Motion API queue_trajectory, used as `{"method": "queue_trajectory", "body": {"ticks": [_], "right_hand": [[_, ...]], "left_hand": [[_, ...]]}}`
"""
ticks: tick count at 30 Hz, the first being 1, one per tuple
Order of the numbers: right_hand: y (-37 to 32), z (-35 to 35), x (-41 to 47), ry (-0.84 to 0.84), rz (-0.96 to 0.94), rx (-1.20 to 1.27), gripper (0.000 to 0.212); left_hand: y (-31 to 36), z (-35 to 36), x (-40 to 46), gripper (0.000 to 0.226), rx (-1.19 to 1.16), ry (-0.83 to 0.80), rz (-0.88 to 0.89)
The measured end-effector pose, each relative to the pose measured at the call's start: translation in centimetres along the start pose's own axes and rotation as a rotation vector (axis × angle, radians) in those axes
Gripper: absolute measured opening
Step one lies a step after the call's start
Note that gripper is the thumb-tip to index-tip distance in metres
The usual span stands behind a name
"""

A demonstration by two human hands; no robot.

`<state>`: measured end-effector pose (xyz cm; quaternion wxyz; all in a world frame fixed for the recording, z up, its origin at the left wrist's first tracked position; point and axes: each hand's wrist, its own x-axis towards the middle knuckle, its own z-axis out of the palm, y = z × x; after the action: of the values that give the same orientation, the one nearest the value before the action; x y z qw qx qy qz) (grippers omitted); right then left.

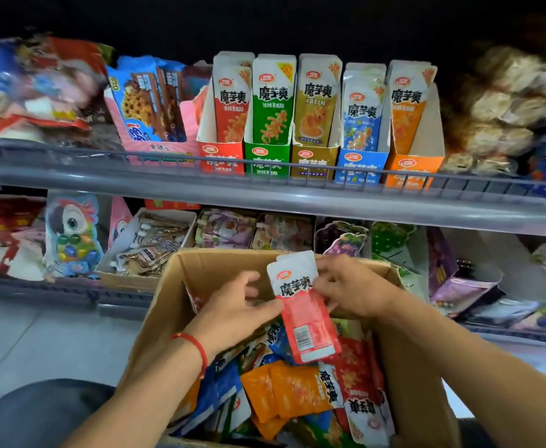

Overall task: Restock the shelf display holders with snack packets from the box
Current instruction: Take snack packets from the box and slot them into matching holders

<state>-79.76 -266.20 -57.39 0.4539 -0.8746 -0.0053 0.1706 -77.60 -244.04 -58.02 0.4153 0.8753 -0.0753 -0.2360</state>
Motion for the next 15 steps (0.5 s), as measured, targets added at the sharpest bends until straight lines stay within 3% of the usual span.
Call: {"method": "queue_trajectory", "body": {"ticks": [2, 4, 8, 15], "right_hand": [[-1.0, 0.1, -1.0, 0.012, -0.018, 0.270, 0.024], [-1.5, 0.5, -1.5, 0.053, -0.025, 0.395, 0.022], [-2.1, -0.1, -1.7, 0.193, -0.024, 0.511, 0.018], [-2.2, -1.9, -2.2, 0.363, -0.052, 0.512, 0.023]], "left_hand": [[0.4, 1.0, -0.4, 0.063, -0.322, -0.085, -0.081], [0.9, 1.4, -0.8, 0.045, -0.491, -0.094, -0.068], [1.5, 0.3, -0.8, 0.034, -0.563, -0.005, 0.014], [1.1, -2.0, -0.3, 0.027, -0.631, 0.177, -0.048]]}}
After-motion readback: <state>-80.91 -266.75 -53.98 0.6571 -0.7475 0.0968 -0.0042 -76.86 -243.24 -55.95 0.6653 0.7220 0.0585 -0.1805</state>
